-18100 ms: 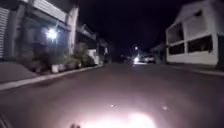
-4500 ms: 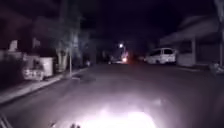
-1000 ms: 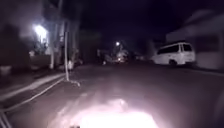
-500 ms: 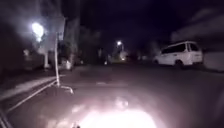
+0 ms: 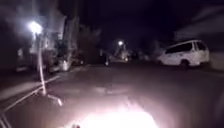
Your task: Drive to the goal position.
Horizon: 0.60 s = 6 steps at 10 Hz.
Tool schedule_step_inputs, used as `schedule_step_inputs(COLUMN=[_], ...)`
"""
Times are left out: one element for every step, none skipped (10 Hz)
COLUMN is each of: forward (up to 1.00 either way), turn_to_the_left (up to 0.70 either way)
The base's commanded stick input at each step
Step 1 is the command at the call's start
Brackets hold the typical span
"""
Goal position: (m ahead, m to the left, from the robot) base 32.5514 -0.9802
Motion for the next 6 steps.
schedule_step_inputs(forward=[1.0,1.0,1.0,1.0,1.0,1.0], turn_to_the_left=[-0.27,-0.27,-0.27,-0.27,-0.27,0.0])
